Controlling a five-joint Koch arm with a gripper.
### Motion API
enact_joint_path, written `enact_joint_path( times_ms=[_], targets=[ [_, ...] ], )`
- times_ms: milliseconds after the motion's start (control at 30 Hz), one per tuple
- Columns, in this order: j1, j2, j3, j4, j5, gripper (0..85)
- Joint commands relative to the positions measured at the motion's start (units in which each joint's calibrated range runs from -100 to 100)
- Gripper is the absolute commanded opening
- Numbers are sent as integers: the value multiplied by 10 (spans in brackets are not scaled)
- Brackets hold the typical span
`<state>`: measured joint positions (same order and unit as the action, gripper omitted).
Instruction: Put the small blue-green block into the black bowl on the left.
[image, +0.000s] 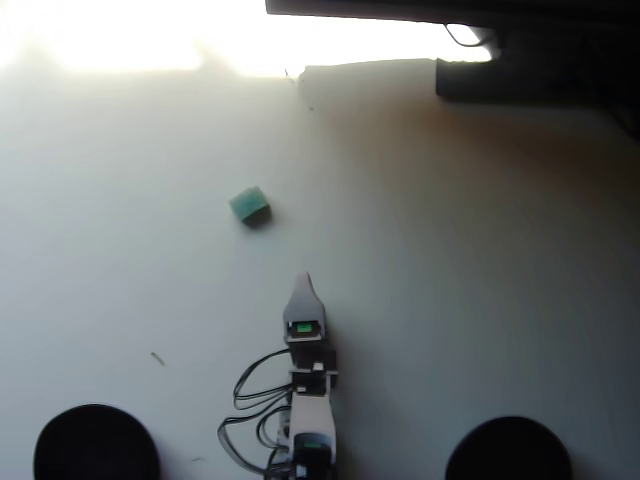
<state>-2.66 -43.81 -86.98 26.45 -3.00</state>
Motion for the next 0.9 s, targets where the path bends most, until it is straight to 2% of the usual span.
enact_joint_path(
  times_ms=[0,633,733,867],
  targets=[
    [0,-1,-1,3,0,491],
    [-1,-1,-1,4,0,491],
    [-2,-2,-1,3,-26,490],
    [-3,-9,-4,2,-41,490]
  ],
)
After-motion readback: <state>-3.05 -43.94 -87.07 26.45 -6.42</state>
